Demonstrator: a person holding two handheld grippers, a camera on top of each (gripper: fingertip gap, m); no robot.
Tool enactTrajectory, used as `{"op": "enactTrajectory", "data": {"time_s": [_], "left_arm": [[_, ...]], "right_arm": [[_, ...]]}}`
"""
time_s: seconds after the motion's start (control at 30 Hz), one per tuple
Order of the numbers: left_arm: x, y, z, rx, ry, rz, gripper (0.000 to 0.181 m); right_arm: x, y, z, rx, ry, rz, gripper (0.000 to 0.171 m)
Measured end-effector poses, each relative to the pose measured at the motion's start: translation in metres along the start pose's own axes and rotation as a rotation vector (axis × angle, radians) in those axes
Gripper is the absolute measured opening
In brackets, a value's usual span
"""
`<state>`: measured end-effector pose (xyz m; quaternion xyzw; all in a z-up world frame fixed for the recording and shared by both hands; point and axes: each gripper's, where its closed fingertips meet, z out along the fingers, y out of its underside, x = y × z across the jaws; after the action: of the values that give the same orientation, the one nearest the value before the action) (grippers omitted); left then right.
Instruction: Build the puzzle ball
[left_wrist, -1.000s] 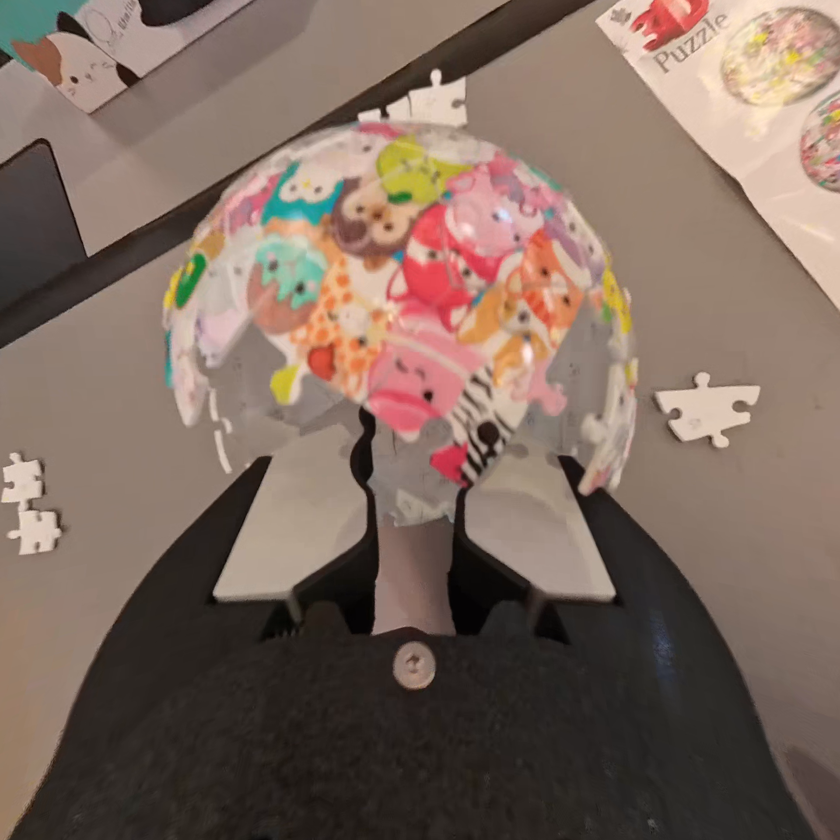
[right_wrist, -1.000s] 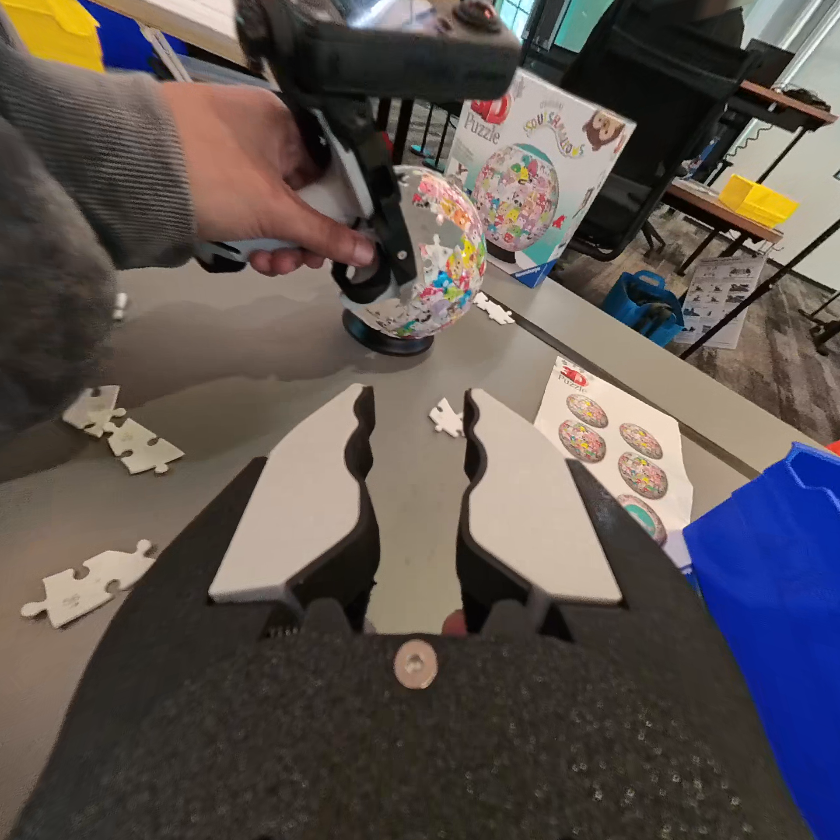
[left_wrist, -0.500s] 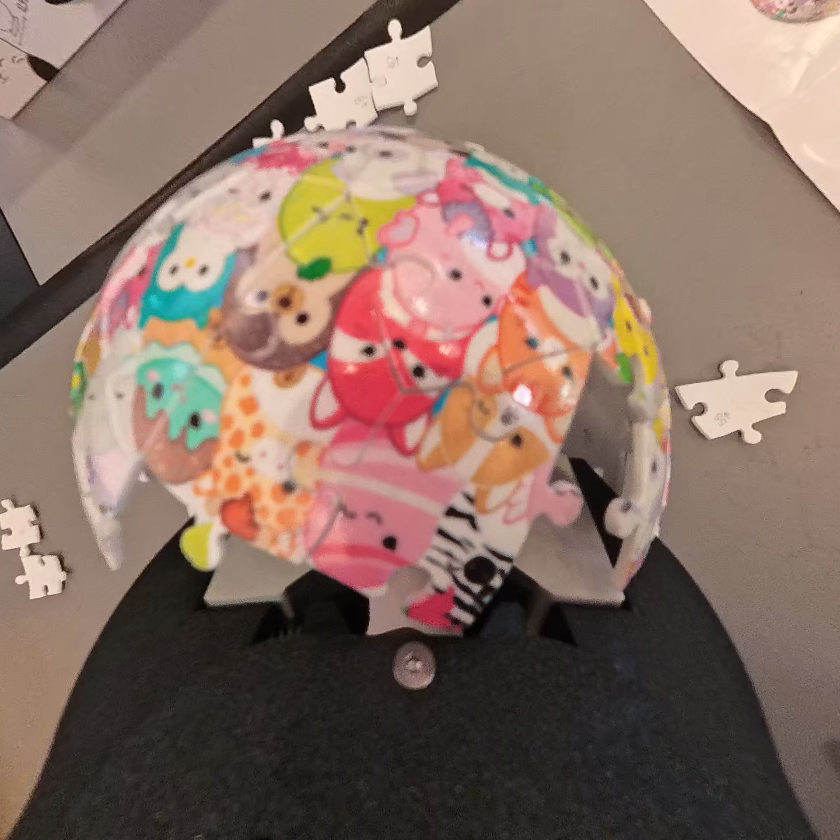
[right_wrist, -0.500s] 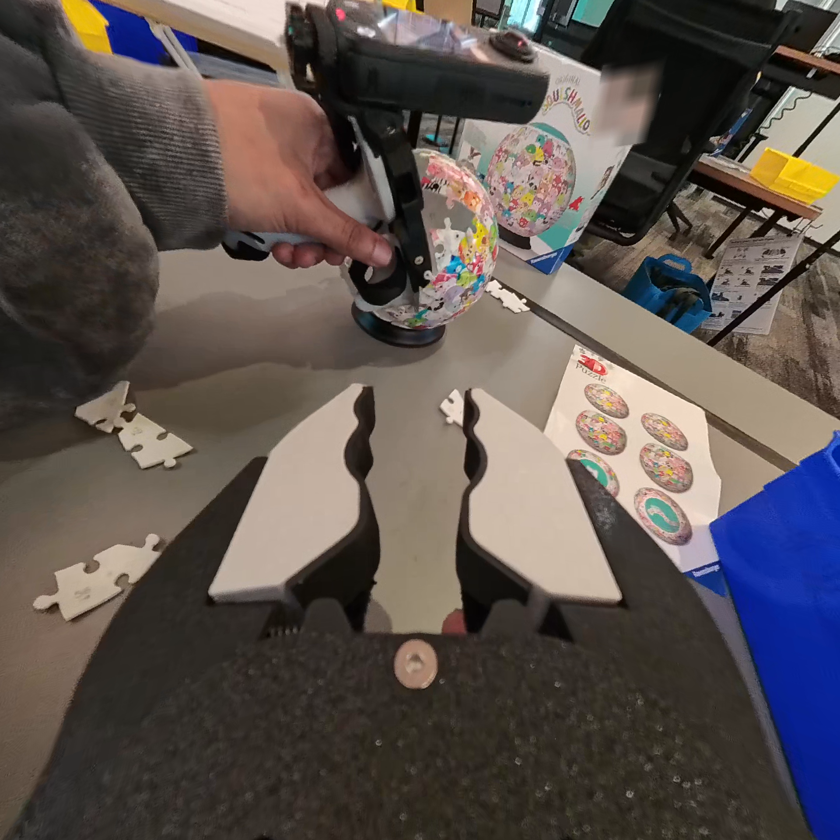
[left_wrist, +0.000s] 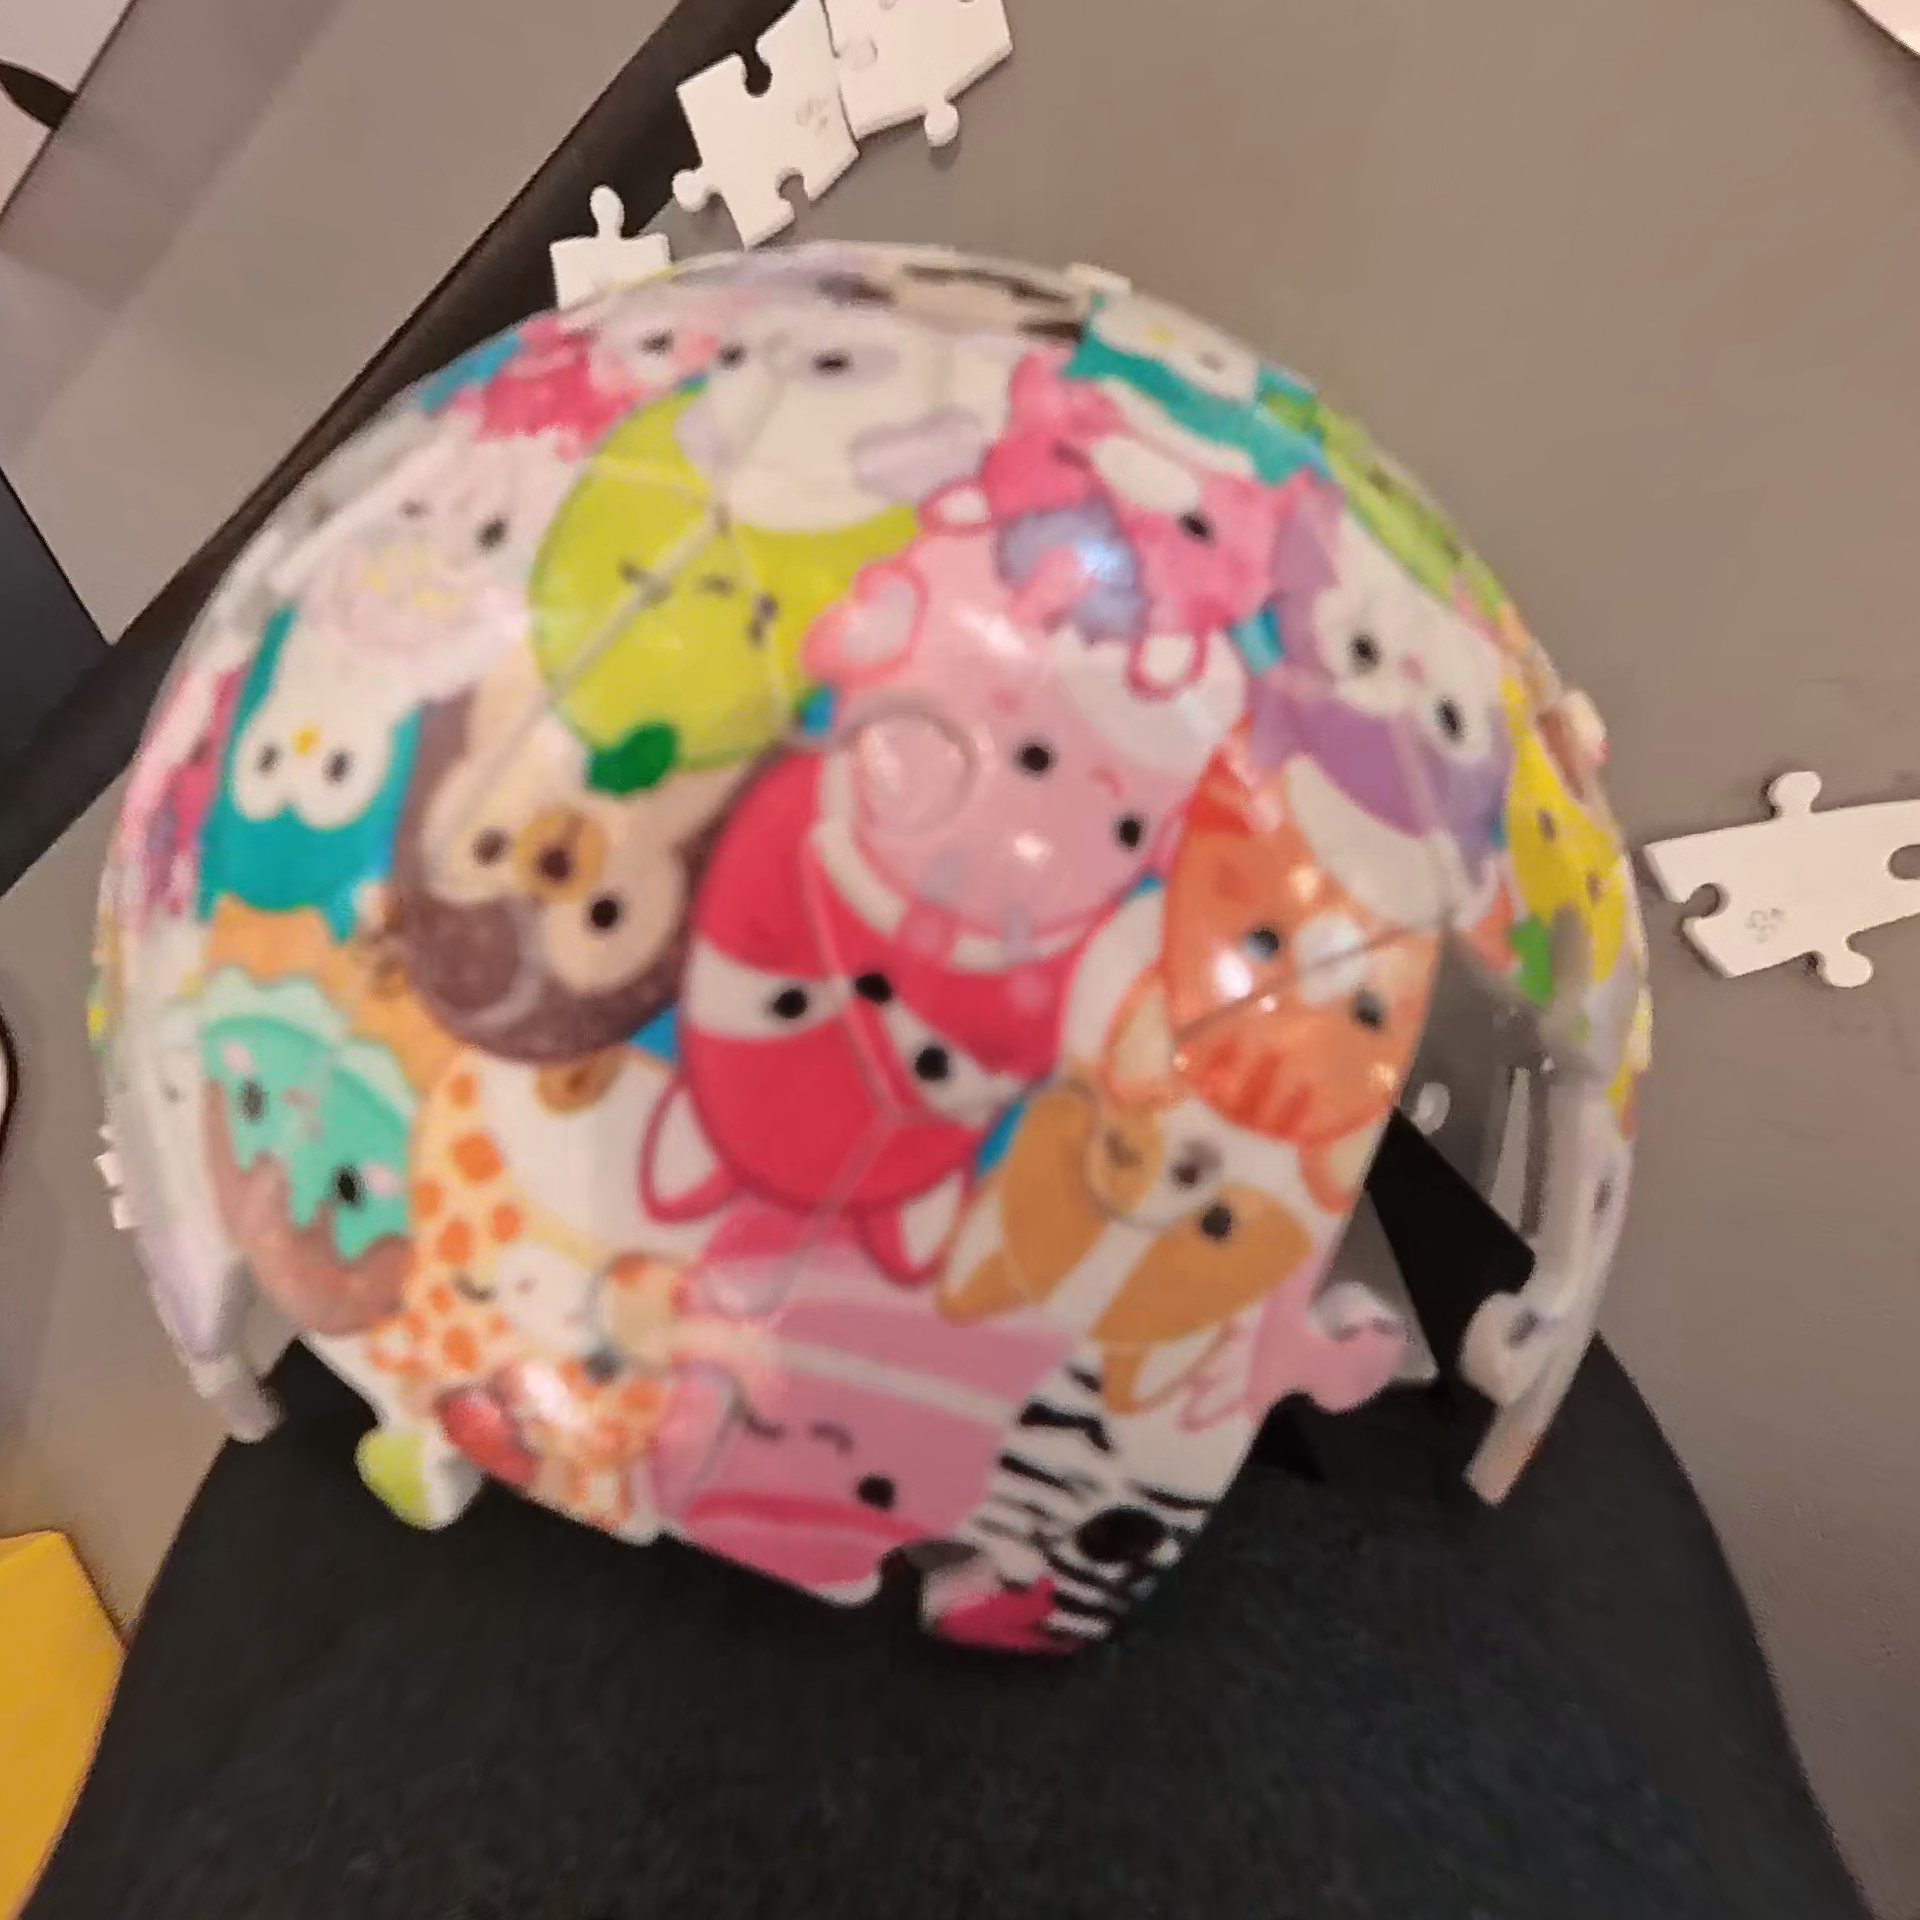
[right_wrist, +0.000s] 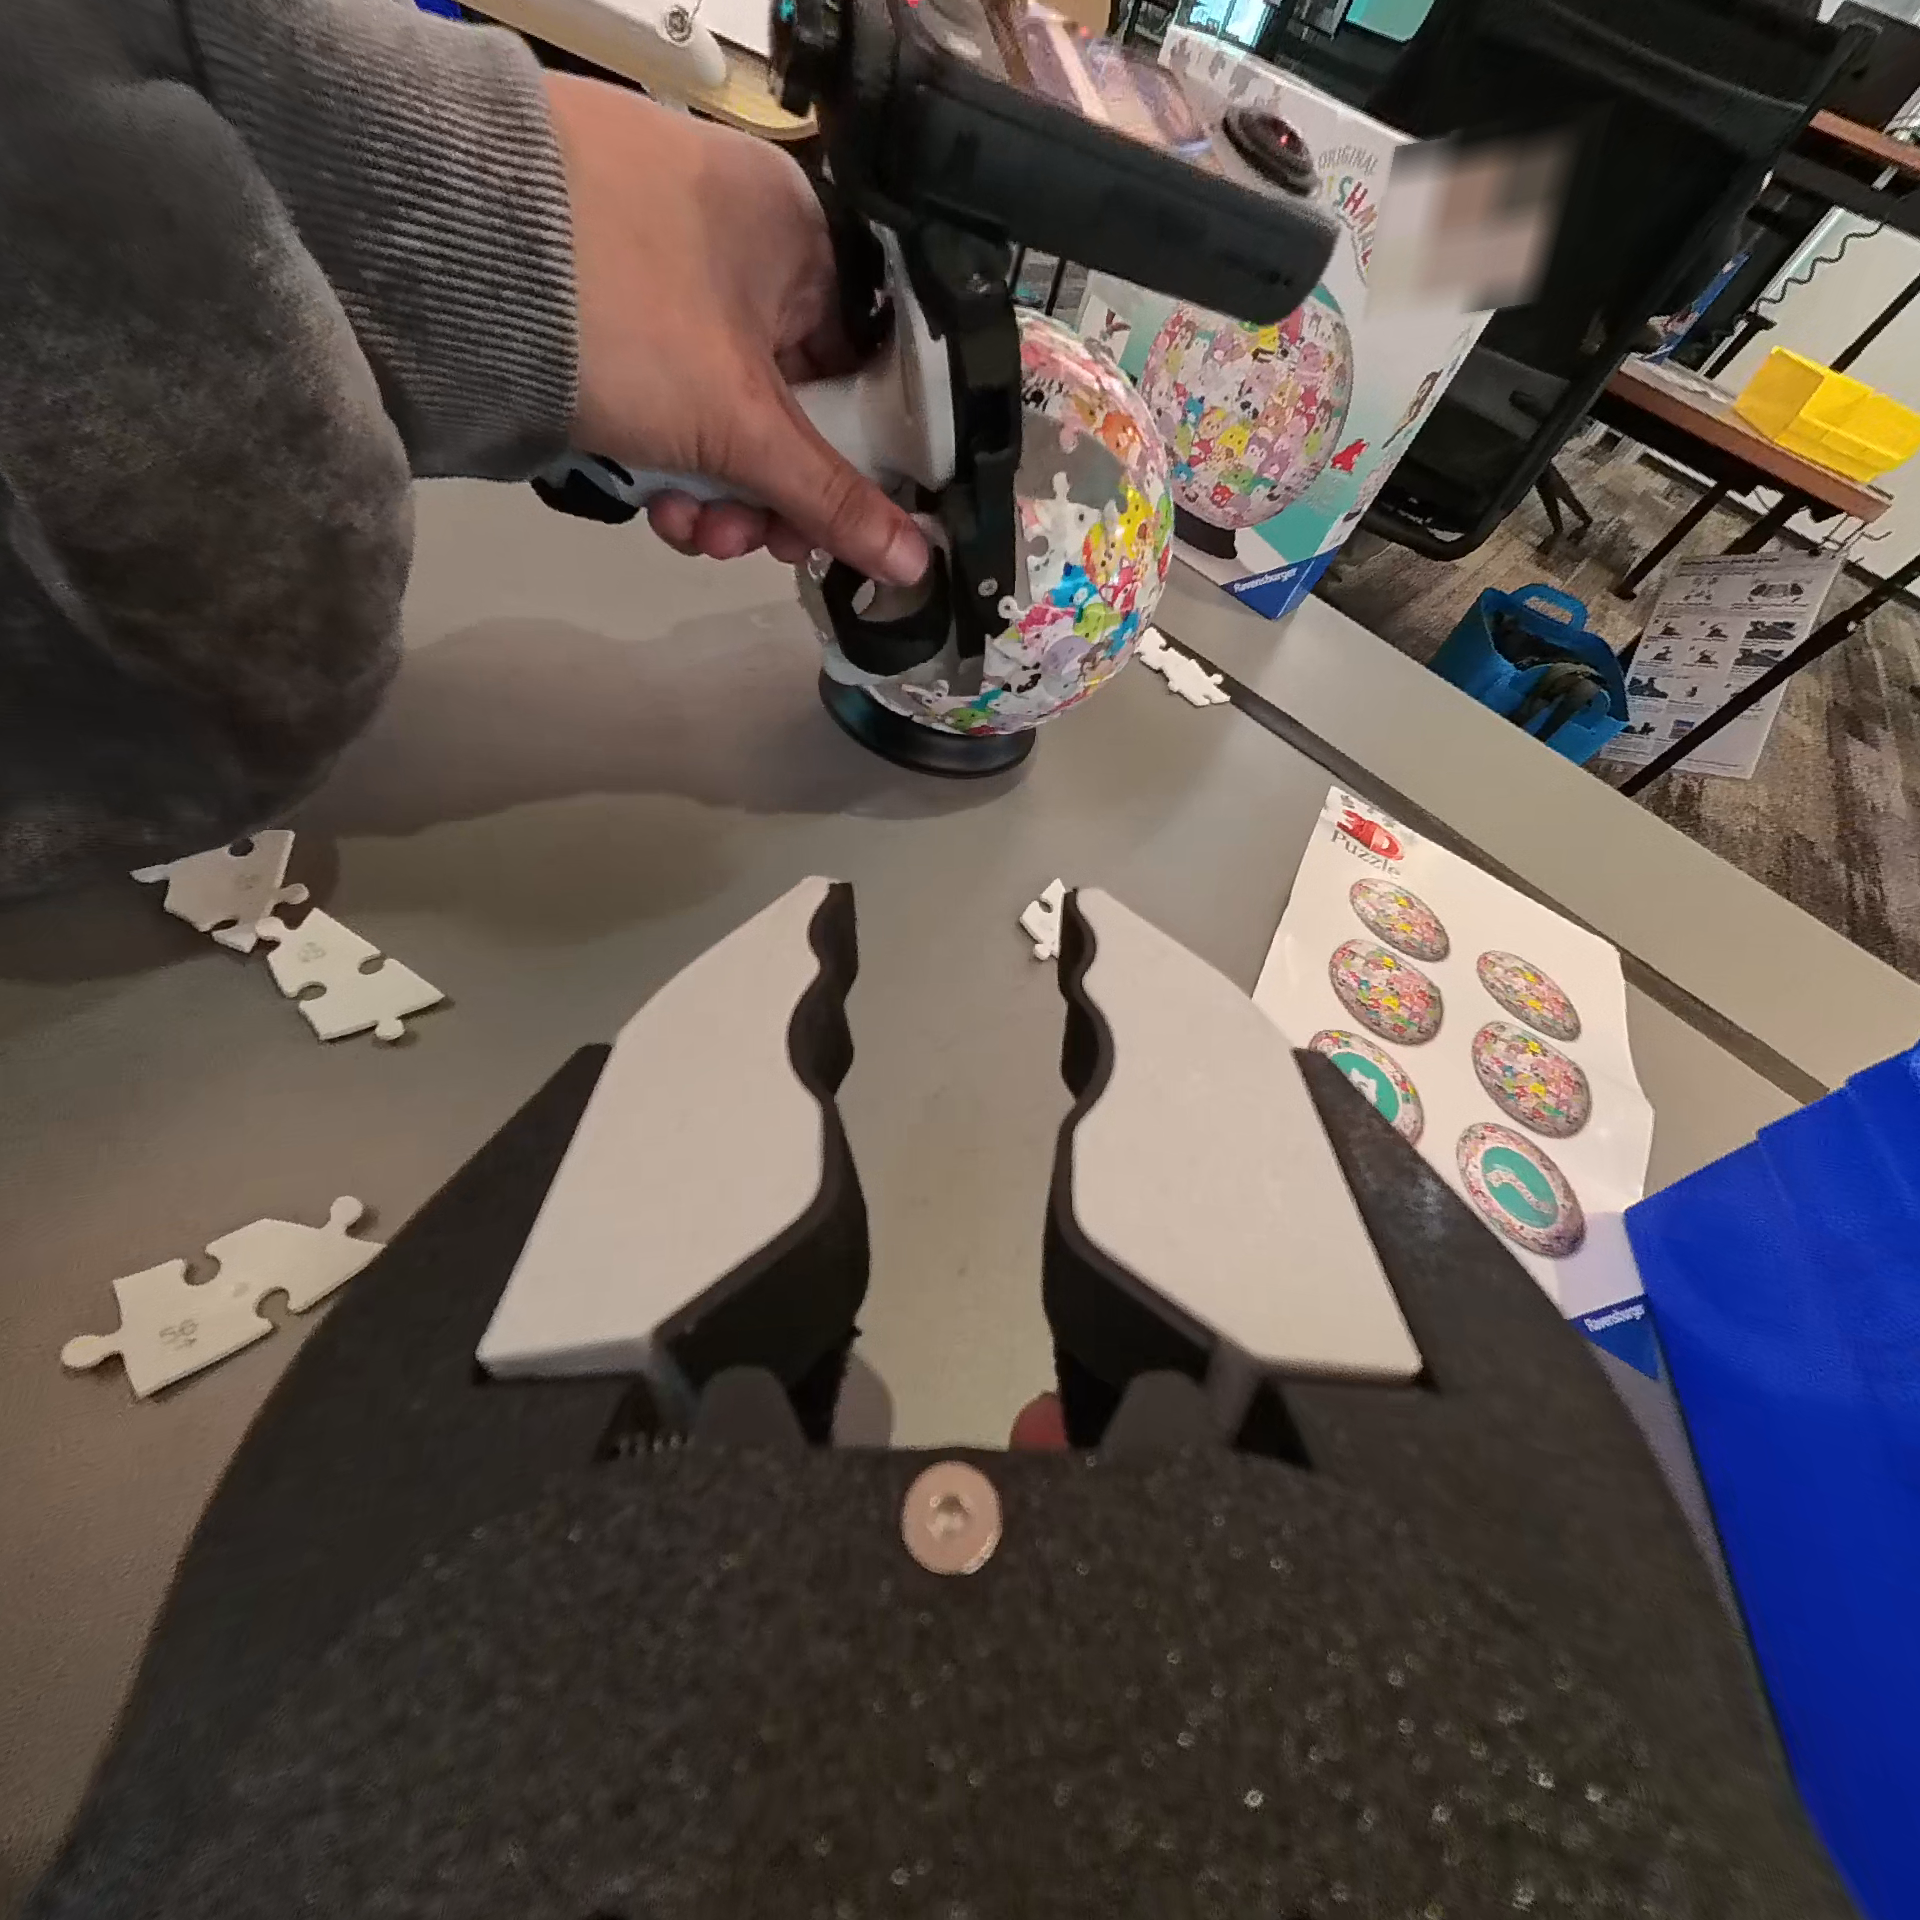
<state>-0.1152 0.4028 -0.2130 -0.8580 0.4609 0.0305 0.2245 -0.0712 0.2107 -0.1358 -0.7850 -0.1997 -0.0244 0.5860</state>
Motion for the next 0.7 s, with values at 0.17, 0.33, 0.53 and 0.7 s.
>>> {"op": "enactTrajectory", "data": {"time_s": [0.17, 0.33, 0.53, 0.7], "left_arm": [[0.0015, 0.0012, 0.0007, -0.02, -0.01, 0.016, 0.106], [0.0043, 0.0021, 0.0022, -0.026, -0.004, 0.021, 0.104], [0.0058, 0.0028, 0.0028, -0.025, 0.005, 0.021, 0.101], [0.0078, 0.0031, 0.0025, -0.015, 0.011, 0.017, 0.096]], "right_arm": [[-0.0006, 0.0001, 0.0001, -0.002, -0.003, -0.004, 0.037], [-0.0008, 0.0003, 0.0001, -0.003, -0.003, -0.006, 0.037], [-0.0006, 0.0006, 0.0002, -0.005, -0.003, -0.005, 0.037], [-0.001, 0.001, 0.0004, -0.006, -0.004, -0.005, 0.037]]}}
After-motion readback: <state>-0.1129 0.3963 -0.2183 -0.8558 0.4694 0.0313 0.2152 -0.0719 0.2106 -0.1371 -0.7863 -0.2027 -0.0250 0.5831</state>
